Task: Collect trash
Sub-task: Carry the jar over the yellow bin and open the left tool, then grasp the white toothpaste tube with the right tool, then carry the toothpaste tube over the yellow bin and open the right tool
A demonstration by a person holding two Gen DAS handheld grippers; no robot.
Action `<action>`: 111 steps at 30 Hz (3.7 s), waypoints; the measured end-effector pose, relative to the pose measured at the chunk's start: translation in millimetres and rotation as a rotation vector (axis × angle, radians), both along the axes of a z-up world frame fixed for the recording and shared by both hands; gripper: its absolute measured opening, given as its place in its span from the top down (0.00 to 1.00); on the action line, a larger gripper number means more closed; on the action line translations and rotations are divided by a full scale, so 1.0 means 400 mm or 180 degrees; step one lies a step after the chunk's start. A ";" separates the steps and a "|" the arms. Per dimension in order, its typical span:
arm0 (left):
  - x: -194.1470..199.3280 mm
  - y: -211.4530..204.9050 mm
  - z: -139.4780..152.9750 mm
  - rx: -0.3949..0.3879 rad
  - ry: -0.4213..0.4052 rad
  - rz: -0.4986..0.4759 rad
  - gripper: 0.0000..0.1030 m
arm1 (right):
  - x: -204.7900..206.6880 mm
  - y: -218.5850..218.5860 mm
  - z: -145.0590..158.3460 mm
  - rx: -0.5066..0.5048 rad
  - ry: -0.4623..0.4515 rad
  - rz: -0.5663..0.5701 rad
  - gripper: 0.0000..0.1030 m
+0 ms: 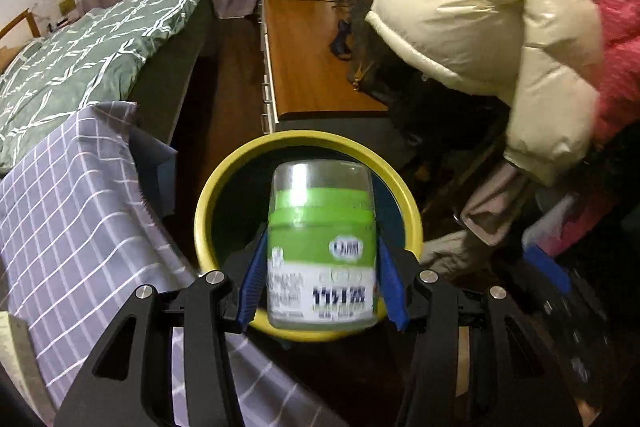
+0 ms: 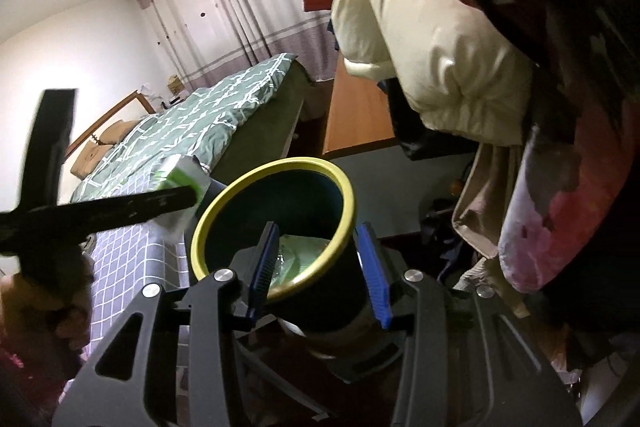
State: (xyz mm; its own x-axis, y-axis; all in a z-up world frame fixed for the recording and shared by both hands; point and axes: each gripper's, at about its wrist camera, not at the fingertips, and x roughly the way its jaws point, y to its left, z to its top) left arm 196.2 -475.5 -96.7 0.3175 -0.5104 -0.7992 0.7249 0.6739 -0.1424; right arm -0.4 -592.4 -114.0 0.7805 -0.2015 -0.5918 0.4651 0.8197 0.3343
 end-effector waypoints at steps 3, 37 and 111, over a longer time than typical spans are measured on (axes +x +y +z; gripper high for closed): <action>0.027 -0.018 -0.010 -0.0006 -0.0081 0.0135 0.28 | 0.002 -0.010 -0.004 0.0036 0.0004 -0.0009 0.61; -0.105 1.301 0.197 -0.0680 -0.1707 0.2637 0.05 | 0.257 0.439 0.085 -0.0414 0.0182 0.1172 0.58; -0.102 1.457 0.096 -0.0453 -0.1585 0.3193 0.05 | 0.323 0.804 0.135 -0.0195 0.0117 0.1912 0.88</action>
State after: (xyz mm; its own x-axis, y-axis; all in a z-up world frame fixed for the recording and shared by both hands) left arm 155.4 107.1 -58.4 0.9023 0.0781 -0.4240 -0.1373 0.9843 -0.1108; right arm 128.9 -270.7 -59.8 0.7475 0.2337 -0.6218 -0.0747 0.9597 0.2708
